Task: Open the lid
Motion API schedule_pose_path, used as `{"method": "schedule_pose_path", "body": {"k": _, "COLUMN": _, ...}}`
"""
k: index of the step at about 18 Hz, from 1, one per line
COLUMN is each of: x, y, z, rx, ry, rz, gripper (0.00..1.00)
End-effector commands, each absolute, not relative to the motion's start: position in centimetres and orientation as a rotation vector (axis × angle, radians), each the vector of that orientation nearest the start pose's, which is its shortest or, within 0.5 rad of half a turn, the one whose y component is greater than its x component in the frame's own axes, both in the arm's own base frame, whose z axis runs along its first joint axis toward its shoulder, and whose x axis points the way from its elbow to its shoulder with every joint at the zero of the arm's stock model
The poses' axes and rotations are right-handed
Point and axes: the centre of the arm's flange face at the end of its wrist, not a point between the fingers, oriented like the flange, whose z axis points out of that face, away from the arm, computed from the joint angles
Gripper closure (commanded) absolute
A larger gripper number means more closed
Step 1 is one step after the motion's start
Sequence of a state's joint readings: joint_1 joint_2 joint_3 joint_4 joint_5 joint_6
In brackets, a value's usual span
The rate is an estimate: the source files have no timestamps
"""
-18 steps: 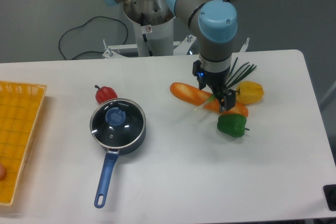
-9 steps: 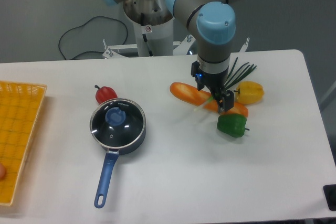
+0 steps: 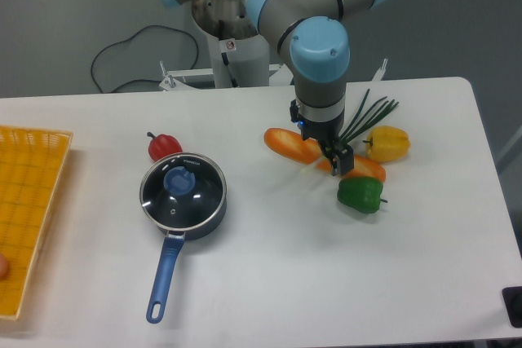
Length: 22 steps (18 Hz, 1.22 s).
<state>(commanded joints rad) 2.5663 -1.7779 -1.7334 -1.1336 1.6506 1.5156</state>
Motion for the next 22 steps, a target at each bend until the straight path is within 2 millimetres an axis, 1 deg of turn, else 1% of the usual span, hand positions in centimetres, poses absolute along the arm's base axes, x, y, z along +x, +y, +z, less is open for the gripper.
{"method": "schedule_pose_path", "body": {"k": 4, "x": -40.1, "y": 41.1, "z": 34.3, "rx": -3.088, "ry": 0.810, "rz": 0.139, "gripper": 0.00}}
{"method": "schedule_pose_path", "body": {"k": 5, "x": -40.1, "y": 41.2, "z": 34.4, "rx": -3.093, "ry": 0.786, "rz": 0.140, "gripper": 0.00}}
{"method": "schedule_pose_path", "body": {"k": 8, "x": -39.6, "y": 41.9, "z": 34.8, "rx": -3.092, "ry": 0.733, "rz": 0.151, "gripper": 0.00}}
{"method": "schedule_pose_path", "body": {"k": 11, "x": -38.9, "y": 41.8, "z": 34.9, "rx": -3.100, "ry": 0.747, "rz": 0.151, "gripper": 0.00}}
{"method": "schedule_pose_path", "body": {"k": 13, "x": -38.7, "y": 41.9, "z": 34.9, "rx": -3.101, "ry": 0.752, "rz": 0.150, "gripper": 0.00}}
{"method": "schedule_pose_path", "body": {"k": 14, "x": -38.8, "y": 41.7, "z": 35.0, "rx": -3.104, "ry": 0.747, "rz": 0.151, "gripper": 0.00}}
{"method": "schedule_pose_path", "body": {"k": 16, "x": -38.0, "y": 41.5, "z": 34.9, "rx": -3.103, "ry": 0.750, "rz": 0.146, "gripper": 0.00}}
{"method": "schedule_pose_path", "body": {"k": 19, "x": -37.9, "y": 41.3, "z": 34.7, "rx": -3.116, "ry": 0.718, "rz": 0.146, "gripper": 0.00}}
{"method": "schedule_pose_path", "body": {"k": 22, "x": -37.5, "y": 40.7, "z": 34.6, "rx": -3.125, "ry": 0.703, "rz": 0.139, "gripper": 0.00}}
